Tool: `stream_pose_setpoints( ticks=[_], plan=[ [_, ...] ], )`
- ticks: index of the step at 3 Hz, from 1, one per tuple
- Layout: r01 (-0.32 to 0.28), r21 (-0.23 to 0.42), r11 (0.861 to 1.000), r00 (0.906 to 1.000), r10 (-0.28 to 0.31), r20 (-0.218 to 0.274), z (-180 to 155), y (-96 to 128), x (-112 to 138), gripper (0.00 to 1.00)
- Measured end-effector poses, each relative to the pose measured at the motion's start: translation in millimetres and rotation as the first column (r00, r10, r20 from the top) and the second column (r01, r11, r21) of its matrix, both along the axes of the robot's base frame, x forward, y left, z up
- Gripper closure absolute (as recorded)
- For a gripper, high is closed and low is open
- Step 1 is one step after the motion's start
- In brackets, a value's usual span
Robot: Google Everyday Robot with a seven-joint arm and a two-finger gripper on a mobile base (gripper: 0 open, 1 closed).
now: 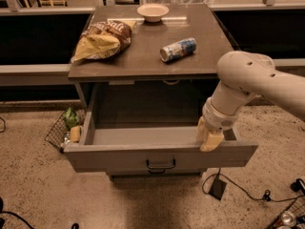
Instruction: Open top drawer
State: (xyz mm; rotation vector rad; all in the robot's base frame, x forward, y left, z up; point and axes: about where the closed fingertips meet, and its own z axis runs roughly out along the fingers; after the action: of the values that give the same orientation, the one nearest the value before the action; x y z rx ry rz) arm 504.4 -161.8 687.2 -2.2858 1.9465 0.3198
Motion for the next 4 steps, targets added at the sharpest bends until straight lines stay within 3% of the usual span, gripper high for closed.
stream_pose_setpoints(
  ticks=[4],
  plan=[
    [-0.014,0.013,1.000,0.9999,0.014,0.001,0.4,-0.7,0.2,0.04]
  ],
)
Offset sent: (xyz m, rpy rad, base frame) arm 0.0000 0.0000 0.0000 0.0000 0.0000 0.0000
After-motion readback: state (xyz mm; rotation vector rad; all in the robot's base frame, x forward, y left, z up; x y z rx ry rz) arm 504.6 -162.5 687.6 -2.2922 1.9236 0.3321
